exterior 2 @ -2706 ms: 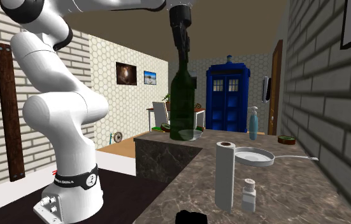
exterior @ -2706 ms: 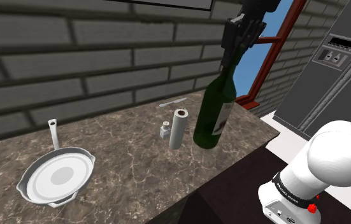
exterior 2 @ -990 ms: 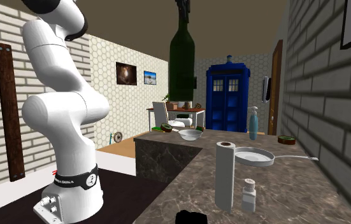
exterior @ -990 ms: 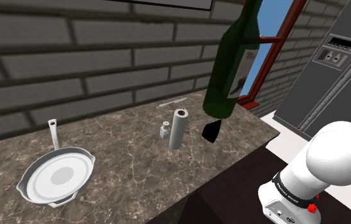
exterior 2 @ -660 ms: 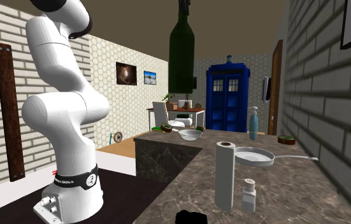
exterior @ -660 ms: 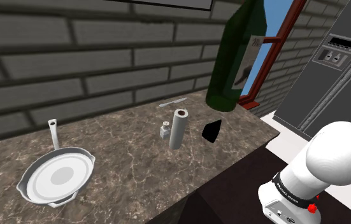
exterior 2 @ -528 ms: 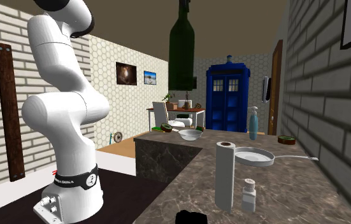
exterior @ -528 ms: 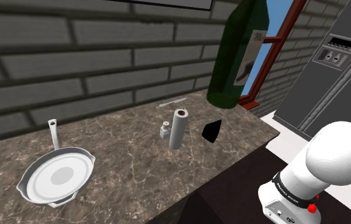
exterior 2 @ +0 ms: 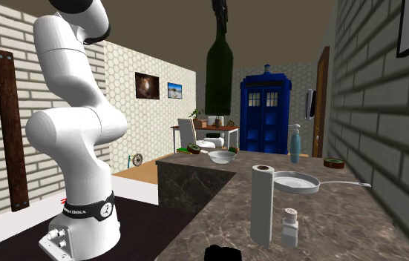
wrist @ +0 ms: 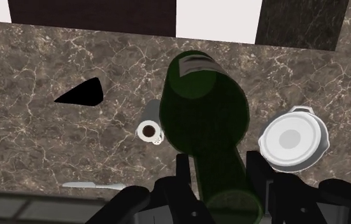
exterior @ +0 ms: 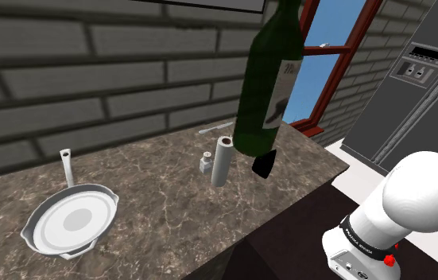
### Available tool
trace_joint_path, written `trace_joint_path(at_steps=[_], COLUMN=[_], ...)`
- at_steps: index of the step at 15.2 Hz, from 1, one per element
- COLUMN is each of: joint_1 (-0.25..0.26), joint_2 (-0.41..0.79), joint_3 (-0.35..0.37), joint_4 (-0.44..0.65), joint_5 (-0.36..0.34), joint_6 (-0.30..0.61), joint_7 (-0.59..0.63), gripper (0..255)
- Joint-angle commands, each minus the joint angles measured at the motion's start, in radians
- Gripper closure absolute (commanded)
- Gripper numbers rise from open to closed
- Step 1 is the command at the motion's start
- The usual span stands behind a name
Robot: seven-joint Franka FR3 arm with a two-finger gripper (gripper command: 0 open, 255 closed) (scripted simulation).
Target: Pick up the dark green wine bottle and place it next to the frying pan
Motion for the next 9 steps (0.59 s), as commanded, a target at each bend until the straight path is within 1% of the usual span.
trace_joint_path(at_steps=[1,5,9], joint_1=[0.008,0.021,0.037], joint_2=[0.003,0.048,0.123], joint_3=[0.035,0.122,0.218], joint_4=[-0.04,-0.076,-0.088], joint_5=[0.002,-0.014,-0.056], joint_6=[0.047,0.129,0.206], joint_7=[0.039,0.128,0.227], gripper=[255,255,255])
